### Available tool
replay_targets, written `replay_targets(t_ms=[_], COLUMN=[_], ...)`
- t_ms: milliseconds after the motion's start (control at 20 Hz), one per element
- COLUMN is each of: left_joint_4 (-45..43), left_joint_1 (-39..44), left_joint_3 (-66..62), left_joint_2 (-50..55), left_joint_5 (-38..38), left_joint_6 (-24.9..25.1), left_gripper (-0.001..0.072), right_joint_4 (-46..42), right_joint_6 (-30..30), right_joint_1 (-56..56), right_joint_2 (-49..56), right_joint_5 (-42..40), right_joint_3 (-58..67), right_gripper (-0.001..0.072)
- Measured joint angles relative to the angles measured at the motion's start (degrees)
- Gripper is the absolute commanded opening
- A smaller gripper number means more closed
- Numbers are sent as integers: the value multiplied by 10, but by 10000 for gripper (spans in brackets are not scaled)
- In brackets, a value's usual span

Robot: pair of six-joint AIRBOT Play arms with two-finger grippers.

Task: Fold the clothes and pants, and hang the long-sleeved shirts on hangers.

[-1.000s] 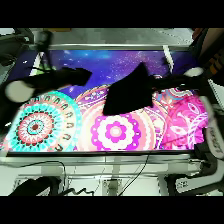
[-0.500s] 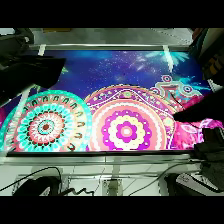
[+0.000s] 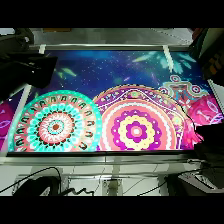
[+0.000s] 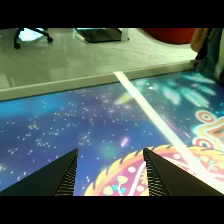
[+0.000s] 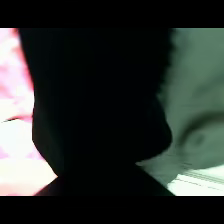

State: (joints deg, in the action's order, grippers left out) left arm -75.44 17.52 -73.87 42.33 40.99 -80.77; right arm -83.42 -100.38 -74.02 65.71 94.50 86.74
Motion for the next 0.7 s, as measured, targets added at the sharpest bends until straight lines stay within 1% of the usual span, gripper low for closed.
replay_targets(t_ms=[50, 250, 350, 400, 450, 500, 550, 700], left_joint_4=[-4, -10, -12, -13, -14, -14, -14, -15], left_joint_1=[0, 0, 0, 0, 0, 0, 0, 0], left_joint_3=[0, 0, 0, 0, 0, 0, 0, 0], left_joint_2=[0, 0, 0, 0, 0, 0, 0, 0], left_joint_5=[-1, -2, -2, -2, -2, -2, -2, -2], left_joint_6=[0, 0, 0, 0, 0, 0, 0, 0], left_gripper=[434, 434, 434, 434, 435, 434, 434, 434], right_joint_4=[-17, -55, -64, -65, -65, -62, -49, 3], right_joint_6=[-2, -6, -6, -6, -7, -8, -9, -10], right_joint_1=[-4, -10, -12, -12, -12, -12, -11, 24], right_joint_2=[0, -2, -2, -2, -2, -1, 0, 3], right_joint_5=[0, 0, -5, -10, -15, -20, -26, -37], right_joint_3=[-1, -5, -6, -6, -6, -6, -6, -16], right_gripper=[695, 697, 686, 621, 293, 35, 13, 13])
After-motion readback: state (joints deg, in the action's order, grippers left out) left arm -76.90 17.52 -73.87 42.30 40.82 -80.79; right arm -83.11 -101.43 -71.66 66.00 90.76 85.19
